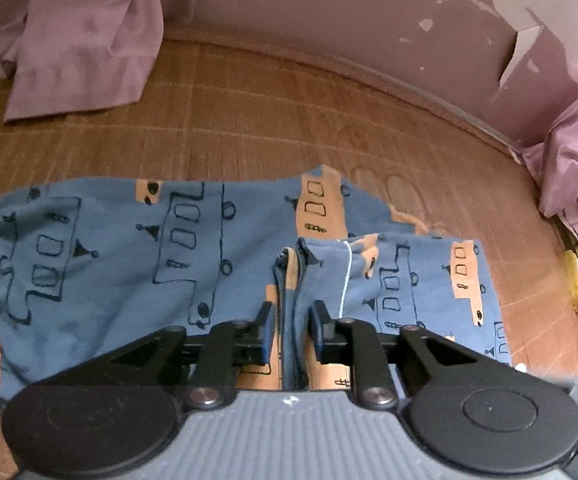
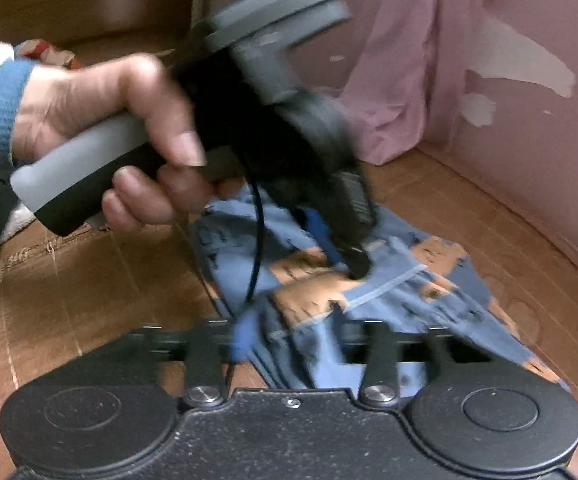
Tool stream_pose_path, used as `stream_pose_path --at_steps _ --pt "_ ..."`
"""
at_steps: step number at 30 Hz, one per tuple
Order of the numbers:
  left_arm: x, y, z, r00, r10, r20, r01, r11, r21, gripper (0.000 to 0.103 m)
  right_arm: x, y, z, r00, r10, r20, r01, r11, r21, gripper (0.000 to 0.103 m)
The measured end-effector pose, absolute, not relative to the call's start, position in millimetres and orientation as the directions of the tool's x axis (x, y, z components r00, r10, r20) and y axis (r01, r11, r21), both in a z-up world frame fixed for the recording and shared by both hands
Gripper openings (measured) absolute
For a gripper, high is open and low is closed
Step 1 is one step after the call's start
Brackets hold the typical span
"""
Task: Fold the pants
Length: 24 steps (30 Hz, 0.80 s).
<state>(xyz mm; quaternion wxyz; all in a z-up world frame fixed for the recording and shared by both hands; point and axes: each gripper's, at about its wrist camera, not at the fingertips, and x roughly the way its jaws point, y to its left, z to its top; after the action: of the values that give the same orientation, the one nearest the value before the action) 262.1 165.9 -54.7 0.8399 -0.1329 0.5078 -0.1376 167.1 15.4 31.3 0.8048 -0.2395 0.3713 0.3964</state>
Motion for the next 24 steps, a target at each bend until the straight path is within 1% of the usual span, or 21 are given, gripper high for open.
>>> stream_pose_path --at_steps 2,3,5,6,7,8,10,12,13,14,15,16,19,20,21,23,24 --pt "256 163 -48 0.474 -0.319 -0.82 0.111 0.946 -0.304 0.041 172 -12 44 0.45 0.459 -0.766 -0.778 0.622 -0.084 0.077" --pt "249 160 -42 0.506 -0.286 -0.814 0.124 0.958 -0.26 0.044 179 -28 48 0.476 0.443 -0.76 -0.752 0.654 -0.09 0.077" --pt "237 152 -29 0.573 -0.254 -0.779 0.166 0.967 -0.194 0.046 195 -57 53 0.532 0.406 -0.743 -0.682 0.726 -0.091 0.076" --pt "232 148 -23 0.599 -0.267 -0.755 0.196 0.963 -0.185 0.046 203 -69 54 0.546 0.389 -0.742 -0.646 0.759 -0.077 0.071" --pt "229 143 -20 0.614 -0.291 -0.734 0.228 0.955 -0.189 0.046 214 -80 53 0.549 0.379 -0.745 -0.613 0.788 -0.051 0.064" --pt "226 138 -18 0.617 -0.324 -0.717 0.262 0.944 -0.201 0.046 225 -93 50 0.546 0.378 -0.748 -0.581 0.814 -0.012 0.06" --pt "228 127 -21 0.59 -0.404 -0.699 0.316 0.912 -0.261 0.046 245 -110 42 0.523 0.384 -0.761 -0.518 0.852 0.074 0.045" --pt "235 117 -33 0.544 -0.443 -0.713 0.339 0.893 -0.296 0.046 255 -122 31 0.508 0.382 -0.772 -0.495 0.863 0.101 0.041" --pt "239 115 -42 0.529 -0.438 -0.727 0.331 0.895 -0.299 0.046 253 -125 28 0.508 0.365 -0.78 -0.494 0.865 0.083 0.041" --pt "242 114 -50 0.515 -0.43 -0.742 0.317 0.899 -0.301 0.043 253 -125 23 0.508 0.341 -0.791 -0.499 0.865 0.052 0.04" --pt "242 119 -55 0.524 -0.442 -0.728 0.311 0.895 -0.319 0.04 252 -125 18 0.514 0.31 -0.8 -0.497 0.868 0.017 0.04" --pt "242 124 -56 0.528 -0.46 -0.714 0.302 0.888 -0.348 0.04 251 -129 15 0.527 0.299 -0.795 -0.488 0.873 0.005 0.04" --pt "238 141 -58 0.533 -0.497 -0.685 0.256 0.866 -0.429 0.04 251 -144 15 0.543 0.32 -0.777 -0.455 0.889 0.048 0.04" --pt "236 145 -59 0.538 -0.493 -0.684 0.246 0.868 -0.433 0.042 253 -146 16 0.543 0.314 -0.779 -0.443 0.895 0.052 0.04" --pt "234 149 -59 0.54 -0.474 -0.696 0.226 0.878 -0.422 0.041 254 -146 17 0.547 0.294 -0.784 -0.42 0.906 0.047 0.041" --pt "225 158 -56 0.549 -0.475 -0.687 0.222 0.876 -0.429 0.041 249 -139 28 0.592 0.226 -0.773 -0.39 0.92 -0.03 0.048" --pt "218 161 -53 0.567 -0.451 -0.689 0.215 0.889 -0.404 0.051 243 -133 31 0.614 0.21 -0.761 -0.406 0.911 -0.076 0.053"
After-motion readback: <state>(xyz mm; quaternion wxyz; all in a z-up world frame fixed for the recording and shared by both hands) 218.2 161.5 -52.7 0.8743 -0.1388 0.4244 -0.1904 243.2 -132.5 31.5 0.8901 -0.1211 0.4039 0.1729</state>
